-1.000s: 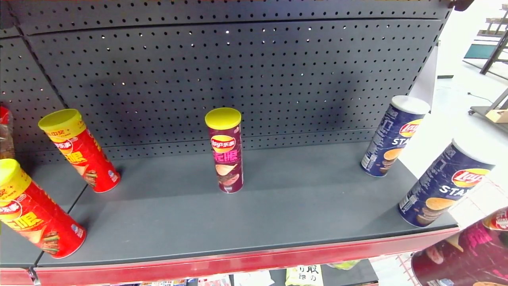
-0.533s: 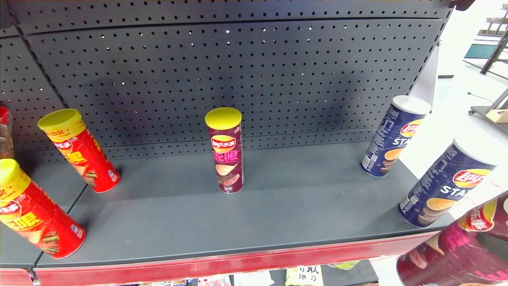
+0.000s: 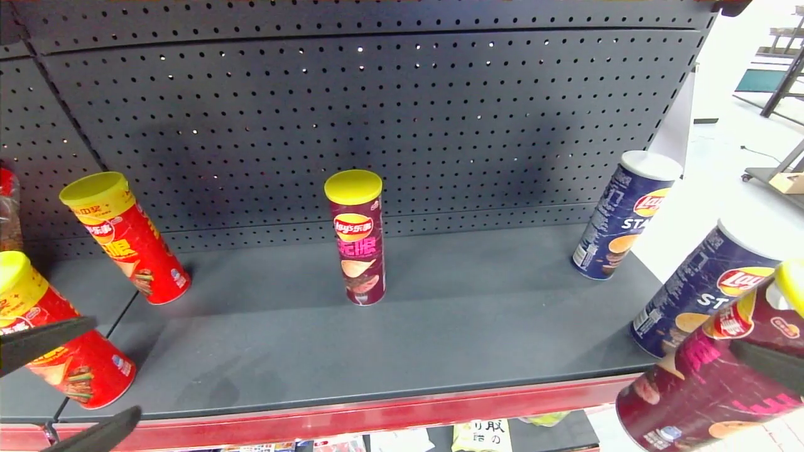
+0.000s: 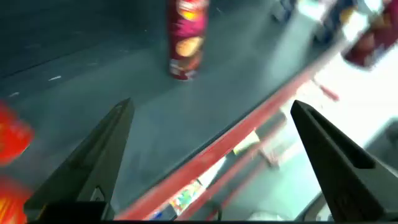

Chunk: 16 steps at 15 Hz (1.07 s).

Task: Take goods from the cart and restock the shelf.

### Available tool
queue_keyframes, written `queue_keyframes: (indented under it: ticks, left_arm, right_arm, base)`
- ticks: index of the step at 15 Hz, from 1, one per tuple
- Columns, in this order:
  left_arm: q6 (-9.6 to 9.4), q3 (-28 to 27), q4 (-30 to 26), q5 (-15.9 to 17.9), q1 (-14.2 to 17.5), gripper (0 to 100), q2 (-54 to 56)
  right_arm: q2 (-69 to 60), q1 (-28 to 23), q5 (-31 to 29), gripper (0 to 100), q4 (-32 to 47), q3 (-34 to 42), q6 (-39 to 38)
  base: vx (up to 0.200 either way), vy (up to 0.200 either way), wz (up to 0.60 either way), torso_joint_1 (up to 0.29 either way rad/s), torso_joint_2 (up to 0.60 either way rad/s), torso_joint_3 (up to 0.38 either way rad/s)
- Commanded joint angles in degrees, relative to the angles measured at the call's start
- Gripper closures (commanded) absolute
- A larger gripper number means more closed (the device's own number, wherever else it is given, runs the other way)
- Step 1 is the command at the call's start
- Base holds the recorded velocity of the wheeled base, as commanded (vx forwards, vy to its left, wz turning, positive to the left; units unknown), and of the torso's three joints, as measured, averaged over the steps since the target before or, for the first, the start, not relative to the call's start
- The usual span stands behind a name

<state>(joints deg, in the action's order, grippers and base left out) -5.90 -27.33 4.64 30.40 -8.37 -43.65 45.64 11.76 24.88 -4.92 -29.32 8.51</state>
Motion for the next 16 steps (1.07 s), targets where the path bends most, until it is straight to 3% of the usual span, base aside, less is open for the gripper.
queue_keyframes:
  ticks: [1,5,7,10,15,16]
  left_arm:
    - [-7.63,-3.69,7.75,5.72,-2.44,0,-23.85]
    - [-12.82,-10.64,10.56,5.98,-2.70,0,-35.80]
    - [-13.17,-14.77,10.65,5.98,-2.70,0,-39.84]
    - [-13.61,-20.83,10.82,7.92,-5.16,0,-45.82]
    - [-13.52,-23.29,21.46,8.00,-6.39,0,-54.61]
    - [-13.52,-23.73,21.46,8.00,-6.39,0,-54.87]
  right_arm:
    - [1.56,0.01,0.08,100,0.09,-1.44,0.02]
    - [2.52,0.01,0.08,100,-0.08,-2.15,-0.16]
    - [2.26,0.01,0.08,100,-0.08,-1.88,-0.34]
    - [2.43,0.01,0.08,100,-0.08,-1.97,-0.42]
    - [2.61,0.01,0.08,100,0.00,-2.06,-0.42]
    - [2.52,0.01,0.08,100,0.00,-2.06,-0.42]
  base:
    - [0.000,0.000,0.00,0.000,0.00,0.000]
    - [0.000,0.000,0.00,0.000,0.00,0.000]
    - [0.000,0.000,0.00,0.000,0.00,0.000]
    - [0.000,0.000,0.00,0.000,0.00,0.000]
    - [0.000,0.000,0.00,0.000,0.00,0.000]
    - [0.000,0.000,0.00,0.000,0.00,0.000]
